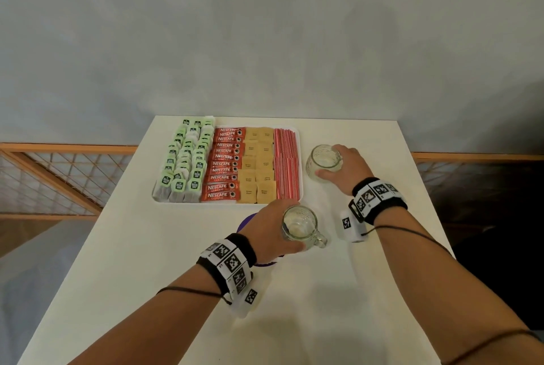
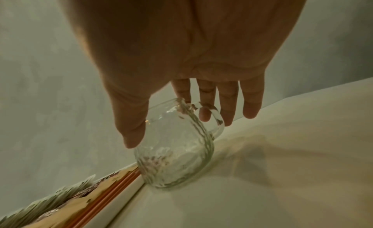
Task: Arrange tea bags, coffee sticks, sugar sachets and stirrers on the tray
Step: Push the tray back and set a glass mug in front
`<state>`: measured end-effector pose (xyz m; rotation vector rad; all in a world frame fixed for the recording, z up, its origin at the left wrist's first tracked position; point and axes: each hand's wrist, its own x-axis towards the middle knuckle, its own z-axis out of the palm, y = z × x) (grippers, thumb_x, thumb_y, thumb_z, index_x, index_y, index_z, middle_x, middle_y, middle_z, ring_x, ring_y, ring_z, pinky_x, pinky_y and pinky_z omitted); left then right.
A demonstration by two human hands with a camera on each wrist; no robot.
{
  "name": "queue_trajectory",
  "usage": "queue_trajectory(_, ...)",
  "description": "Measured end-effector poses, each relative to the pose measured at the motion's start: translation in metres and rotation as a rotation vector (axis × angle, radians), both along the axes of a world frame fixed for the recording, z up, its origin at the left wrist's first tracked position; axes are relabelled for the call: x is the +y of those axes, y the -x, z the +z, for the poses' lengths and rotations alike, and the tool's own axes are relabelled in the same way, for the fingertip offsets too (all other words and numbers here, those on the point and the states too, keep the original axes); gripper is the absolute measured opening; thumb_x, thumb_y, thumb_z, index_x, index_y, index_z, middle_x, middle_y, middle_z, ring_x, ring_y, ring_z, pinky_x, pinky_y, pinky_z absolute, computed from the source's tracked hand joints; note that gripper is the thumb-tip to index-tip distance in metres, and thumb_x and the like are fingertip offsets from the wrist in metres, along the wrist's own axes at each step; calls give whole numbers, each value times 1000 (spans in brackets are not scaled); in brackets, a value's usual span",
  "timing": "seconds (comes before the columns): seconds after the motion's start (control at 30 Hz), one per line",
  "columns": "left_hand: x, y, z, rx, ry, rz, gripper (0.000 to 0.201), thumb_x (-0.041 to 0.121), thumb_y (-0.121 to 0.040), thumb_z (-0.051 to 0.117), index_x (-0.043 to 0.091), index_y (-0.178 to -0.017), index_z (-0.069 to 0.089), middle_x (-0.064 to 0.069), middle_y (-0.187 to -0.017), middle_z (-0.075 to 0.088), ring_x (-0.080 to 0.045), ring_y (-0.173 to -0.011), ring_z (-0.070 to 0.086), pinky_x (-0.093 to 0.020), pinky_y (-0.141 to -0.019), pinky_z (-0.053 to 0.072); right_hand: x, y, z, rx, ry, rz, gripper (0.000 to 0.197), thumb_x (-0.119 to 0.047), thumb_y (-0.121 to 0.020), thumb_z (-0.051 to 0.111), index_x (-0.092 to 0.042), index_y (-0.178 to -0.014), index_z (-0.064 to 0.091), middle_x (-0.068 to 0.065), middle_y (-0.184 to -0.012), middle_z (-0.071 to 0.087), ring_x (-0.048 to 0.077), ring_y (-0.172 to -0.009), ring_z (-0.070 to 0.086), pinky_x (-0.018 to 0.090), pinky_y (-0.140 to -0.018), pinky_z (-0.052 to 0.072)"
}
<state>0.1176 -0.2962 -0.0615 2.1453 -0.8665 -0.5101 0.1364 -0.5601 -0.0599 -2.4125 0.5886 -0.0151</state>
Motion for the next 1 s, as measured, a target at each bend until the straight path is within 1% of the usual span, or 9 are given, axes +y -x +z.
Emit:
queue_trajectory(0.17,0,-3,-2,-4,-3,4,72,50,-68,84,36,-129,49,15,-120,56,-2,-108,55,-26,-96,50,-5,-22,-1,22,6,7,87,-47,-84,76,-19,-154,33,12,-149,41,31,-135,46,37,-111,37)
queue_trajectory(0.27,-1,-5,-2,5,-1,10,72,48,-68,85,34,-129,50,15,-120,56,-4,-108,55,-29,-97,51,-5,-23,-4,16,80,-18,93,-47,-84,77,-18,-157,27,10,-160,29,32,-144,34,45,-117,33)
queue_trajectory(0.33,-1,-6,-2,8,-3,11,72,47,-69,85,33,-130,50,14,-121,56,-4,-108,54,-28,-98,50,-4,-21,-6,-12,123,-50,87,-45,-82,78,-18,-152,34,10,-157,32,33,-140,37,47,-114,37)
queue_trajectory(0.47,-1,-7,-2,7,-4,12,73,45,-70,86,31,-132,50,14,-121,56,-4,-109,53,-28,-99,49,0,-27,-7,-48,102,-87,79,-40,-83,79,-17,-148,41,11,-150,39,33,-133,46,44,-109,42)
queue_trajectory(0.57,-1,-7,-2,-2,5,16,71,43,-71,86,30,-131,50,13,-120,56,-5,-108,53,-27,-98,49,5,-35,-3,-70,51,-96,81,-38,-85,78,-13,-150,37,11,-152,38,32,-134,47,42,-110,42)
queue_trajectory(0.67,0,-7,-4,2,12,24,74,46,-70,85,31,-132,48,14,-121,55,-4,-109,53,-29,-99,49,11,-31,2,-97,13,-90,83,-40,-87,75,-11,-152,33,10,-156,35,30,-137,44,40,-110,39)
queue_trajectory(0.77,0,-7,-7,12,9,24,77,50,-69,84,31,-133,46,12,-123,55,-6,-111,53,-31,-100,49,16,-13,9,-98,4,-4,67,-42,-91,70,-14,-147,46,8,-154,41,25,-139,44,37,-116,35)
queue_trajectory(0.9,4,-9,-7,24,-7,-37,79,39,-72,83,28,-138,42,7,-129,51,-10,-117,51,-33,-103,47,24,24,20,-81,12,41,38,-37,-94,67,-20,-128,63,-1,-131,62,19,-114,61,38,-103,48)
queue_trajectory(1.0,9,-11,-11,42,-21,-40,82,31,-73,79,27,-143,37,3,-136,50,-14,-121,52,-37,-105,49,35,61,26,-3,-23,175,22,-24,-95,64,-21,-117,70,-6,-113,70,8,-95,66,28,-91,53)
